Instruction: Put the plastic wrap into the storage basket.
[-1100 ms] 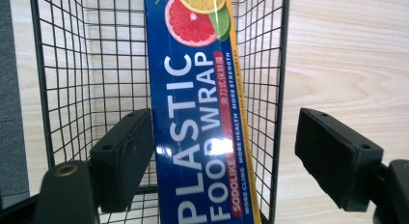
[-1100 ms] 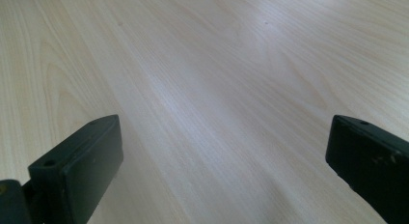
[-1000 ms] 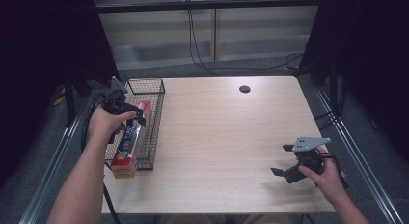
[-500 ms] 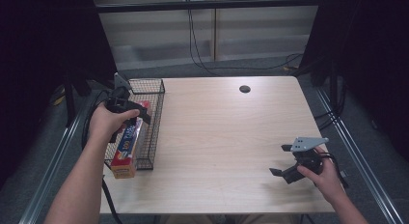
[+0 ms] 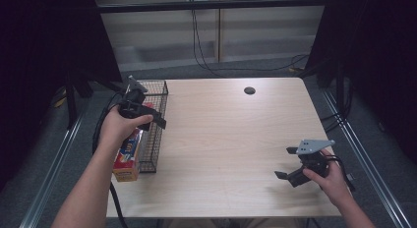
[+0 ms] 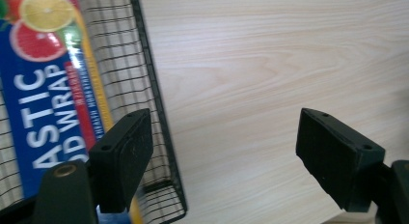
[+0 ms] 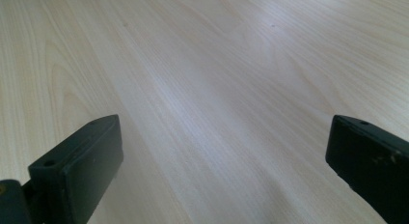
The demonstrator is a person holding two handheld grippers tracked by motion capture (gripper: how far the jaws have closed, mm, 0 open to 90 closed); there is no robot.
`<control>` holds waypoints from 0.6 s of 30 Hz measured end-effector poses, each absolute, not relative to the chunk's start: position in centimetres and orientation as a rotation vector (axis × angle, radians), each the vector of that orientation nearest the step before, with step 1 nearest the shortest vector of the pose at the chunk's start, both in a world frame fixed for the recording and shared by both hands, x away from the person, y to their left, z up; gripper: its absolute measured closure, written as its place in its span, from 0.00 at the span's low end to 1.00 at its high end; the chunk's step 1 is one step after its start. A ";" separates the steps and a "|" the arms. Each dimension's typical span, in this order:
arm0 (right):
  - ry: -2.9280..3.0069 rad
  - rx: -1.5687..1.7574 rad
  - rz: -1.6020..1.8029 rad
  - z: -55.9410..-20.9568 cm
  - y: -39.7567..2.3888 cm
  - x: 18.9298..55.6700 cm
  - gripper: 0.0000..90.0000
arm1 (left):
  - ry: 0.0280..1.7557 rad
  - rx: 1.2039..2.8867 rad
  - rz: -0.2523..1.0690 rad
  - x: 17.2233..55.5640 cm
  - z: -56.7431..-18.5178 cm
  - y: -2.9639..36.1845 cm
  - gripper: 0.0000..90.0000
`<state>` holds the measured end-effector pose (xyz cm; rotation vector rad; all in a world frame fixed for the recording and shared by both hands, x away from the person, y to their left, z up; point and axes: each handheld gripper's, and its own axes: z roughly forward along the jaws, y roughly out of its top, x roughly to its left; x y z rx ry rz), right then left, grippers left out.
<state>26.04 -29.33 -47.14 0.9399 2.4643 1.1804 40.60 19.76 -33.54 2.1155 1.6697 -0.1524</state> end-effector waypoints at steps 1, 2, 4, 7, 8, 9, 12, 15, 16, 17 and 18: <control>2.462 0.936 1.178 -47.1 -29.3 26.0 0.00 | 1.632 2.147 -0.168 40.5 -33.5 19.6 0.23; 2.462 0.936 1.178 -47.1 -29.3 26.0 0.00 | 1.621 2.151 -0.165 40.5 -33.5 19.5 0.23; 2.453 0.938 1.187 -47.1 -29.3 26.0 0.00 | 1.609 2.143 -0.158 40.2 -33.4 19.1 0.23; 2.454 0.934 1.190 -47.1 -29.4 26.0 0.00 | 1.579 2.159 -0.160 40.0 -33.3 18.7 0.23; 2.458 0.933 1.190 -47.1 -29.4 26.0 0.00 | 1.562 2.163 -0.161 39.8 -33.3 18.3 0.22; 2.459 0.936 1.188 -47.1 -29.3 26.0 0.00 | 1.562 2.163 -0.161 39.8 -33.3 18.3 0.21; 2.455 0.932 1.191 -47.1 -29.3 26.0 0.00 | 1.520 2.172 -0.160 39.6 -33.5 17.5 0.21; 2.455 0.932 1.195 -47.0 -29.3 26.0 0.00 | 1.502 2.169 -0.175 39.5 -33.6 17.1 0.20; 2.455 0.932 1.192 -47.1 -29.3 26.1 0.00 | 1.488 2.185 -0.175 39.4 -33.7 16.7 0.20; 2.455 0.932 1.192 -47.1 -29.3 26.1 0.00 | 1.488 2.185 -0.175 39.4 -33.7 16.7 0.20; 2.459 0.932 1.191 -47.1 -29.3 26.1 0.00 | 1.470 2.180 -0.174 39.2 -33.7 16.3 0.20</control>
